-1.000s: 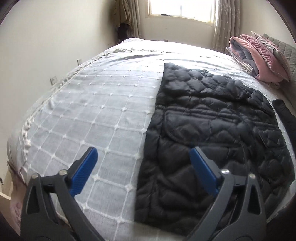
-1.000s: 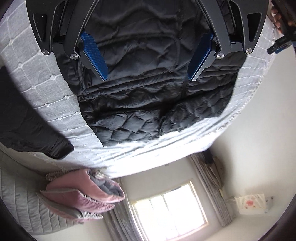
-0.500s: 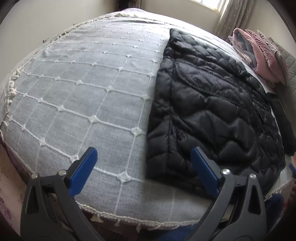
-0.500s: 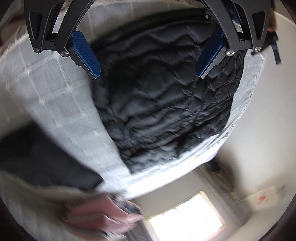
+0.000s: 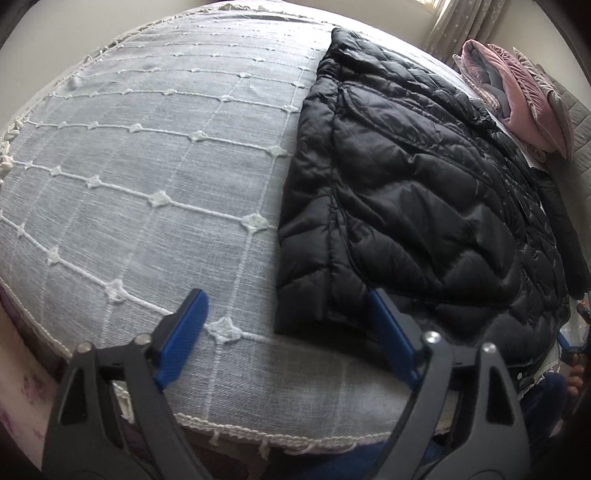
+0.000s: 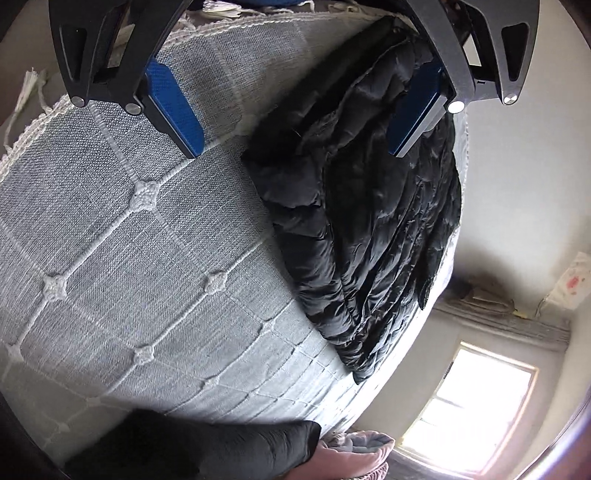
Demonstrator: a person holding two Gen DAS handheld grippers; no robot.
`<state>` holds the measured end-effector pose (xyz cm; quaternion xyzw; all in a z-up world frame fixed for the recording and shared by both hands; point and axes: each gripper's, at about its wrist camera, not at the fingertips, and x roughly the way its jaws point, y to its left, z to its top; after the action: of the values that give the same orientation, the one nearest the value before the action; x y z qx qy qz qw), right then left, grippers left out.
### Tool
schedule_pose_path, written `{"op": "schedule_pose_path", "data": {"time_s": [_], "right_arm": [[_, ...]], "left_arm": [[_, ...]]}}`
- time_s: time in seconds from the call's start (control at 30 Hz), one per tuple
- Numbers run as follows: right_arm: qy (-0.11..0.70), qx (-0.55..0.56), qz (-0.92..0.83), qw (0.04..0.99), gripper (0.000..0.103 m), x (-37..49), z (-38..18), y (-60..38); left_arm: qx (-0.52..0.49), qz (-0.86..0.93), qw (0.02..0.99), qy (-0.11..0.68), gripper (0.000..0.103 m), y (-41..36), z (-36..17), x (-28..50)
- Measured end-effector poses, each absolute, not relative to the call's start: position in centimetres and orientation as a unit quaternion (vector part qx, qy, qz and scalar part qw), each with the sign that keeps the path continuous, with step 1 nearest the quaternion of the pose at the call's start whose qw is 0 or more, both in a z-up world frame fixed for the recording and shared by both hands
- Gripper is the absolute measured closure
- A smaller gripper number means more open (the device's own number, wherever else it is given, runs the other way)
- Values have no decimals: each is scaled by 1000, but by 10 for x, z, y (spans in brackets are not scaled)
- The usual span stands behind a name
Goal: Fold large clothes
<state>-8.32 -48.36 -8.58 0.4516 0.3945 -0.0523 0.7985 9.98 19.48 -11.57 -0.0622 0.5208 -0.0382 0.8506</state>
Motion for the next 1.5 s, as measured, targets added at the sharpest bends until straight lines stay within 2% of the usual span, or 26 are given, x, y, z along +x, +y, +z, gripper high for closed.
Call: {"op": "schedule_pose_path", "data": {"time_s": [0.1,0.2,0.23,0.3,0.4,0.67,0.7,0.73,0.77,0.8,0.93,1.23,1.5], "right_arm": [[387,470,-45,792,5,-82,-89,-486],[388,470,-43,791,11,-82,-91,-488],[387,476,-37,789,15,-82,-92,-488],[386,488,-25,782,39,-79,-95,-488],[396,489,-24,777,53,-73,-102,-485],[398,486,-19,778,73,-69,-106,-483],[397,483,-19,780,81,-68,-106,-482],[393,478,-21,786,86,-67,-104,-481],[389,476,-22,789,92,-67,-102,-481],[381,476,-22,792,94,-68,-101,-481],[367,475,-36,799,97,-71,-95,-482],[333,468,-39,818,99,-86,-76,-483],[278,434,-25,857,100,-112,-25,-475]], "left_arm": [[-71,-50,851,518,29,194,-117,100],[-84,-77,845,522,52,191,-115,102],[-91,-81,842,525,54,191,-116,103],[-99,-79,839,529,54,190,-117,106],[-113,-83,836,530,54,193,-118,107],[-159,-90,827,532,55,201,-122,115],[-157,-90,827,532,62,200,-121,116],[-155,-91,828,532,74,199,-121,116],[-160,-96,826,532,79,199,-122,117],[-168,-98,824,532,87,199,-122,117],[-171,-79,836,516,95,199,-115,113],[-134,-80,870,467,97,193,-74,89],[-126,-93,890,427,98,192,-21,62]]}}
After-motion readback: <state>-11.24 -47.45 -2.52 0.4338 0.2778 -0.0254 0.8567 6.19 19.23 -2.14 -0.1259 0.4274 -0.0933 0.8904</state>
